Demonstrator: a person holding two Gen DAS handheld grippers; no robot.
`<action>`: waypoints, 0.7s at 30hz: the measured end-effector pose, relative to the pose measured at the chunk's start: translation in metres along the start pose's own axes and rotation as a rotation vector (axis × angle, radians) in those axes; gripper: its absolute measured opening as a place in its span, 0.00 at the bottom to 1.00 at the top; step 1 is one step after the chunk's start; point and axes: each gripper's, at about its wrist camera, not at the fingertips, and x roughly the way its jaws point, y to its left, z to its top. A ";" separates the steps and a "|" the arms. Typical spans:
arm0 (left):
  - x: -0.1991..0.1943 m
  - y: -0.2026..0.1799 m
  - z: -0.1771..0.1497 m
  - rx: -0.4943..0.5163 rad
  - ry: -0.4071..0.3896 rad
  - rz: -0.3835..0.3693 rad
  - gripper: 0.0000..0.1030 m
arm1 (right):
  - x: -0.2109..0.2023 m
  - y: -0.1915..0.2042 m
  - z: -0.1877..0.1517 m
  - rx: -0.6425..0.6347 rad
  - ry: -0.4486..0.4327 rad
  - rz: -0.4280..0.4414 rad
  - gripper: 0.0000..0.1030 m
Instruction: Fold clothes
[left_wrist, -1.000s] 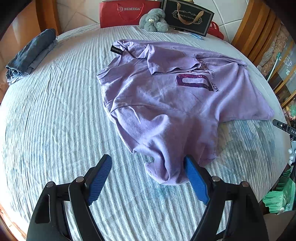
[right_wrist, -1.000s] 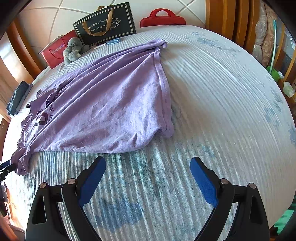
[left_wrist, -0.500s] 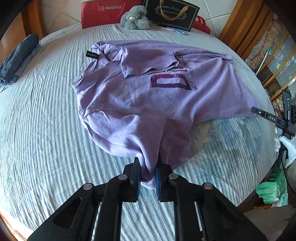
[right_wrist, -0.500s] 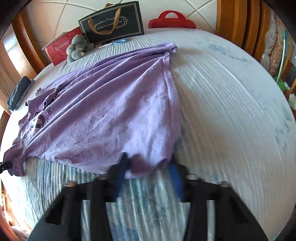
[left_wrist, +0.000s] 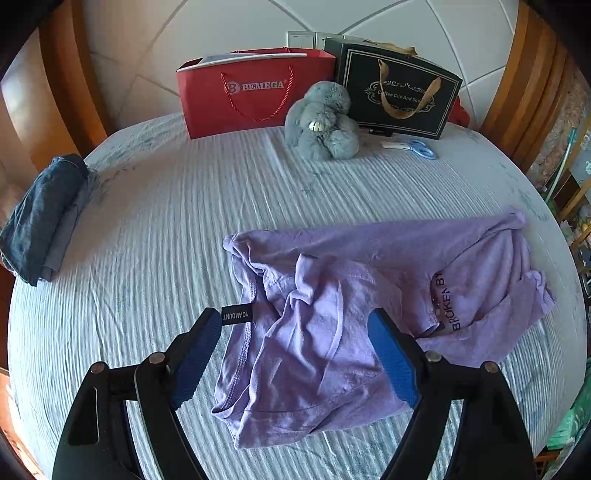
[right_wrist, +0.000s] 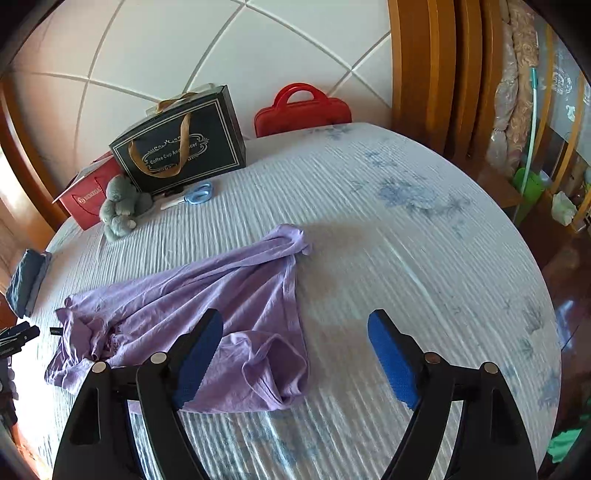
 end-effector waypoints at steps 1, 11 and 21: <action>0.000 0.003 -0.007 0.002 0.007 0.008 0.80 | 0.002 0.002 -0.005 -0.018 0.008 0.000 0.78; 0.025 0.032 -0.075 -0.025 0.096 0.099 0.80 | 0.023 0.019 -0.056 -0.197 0.090 0.004 0.46; 0.031 0.032 -0.078 -0.066 0.054 0.072 0.70 | 0.042 0.036 -0.061 -0.287 0.103 -0.017 0.71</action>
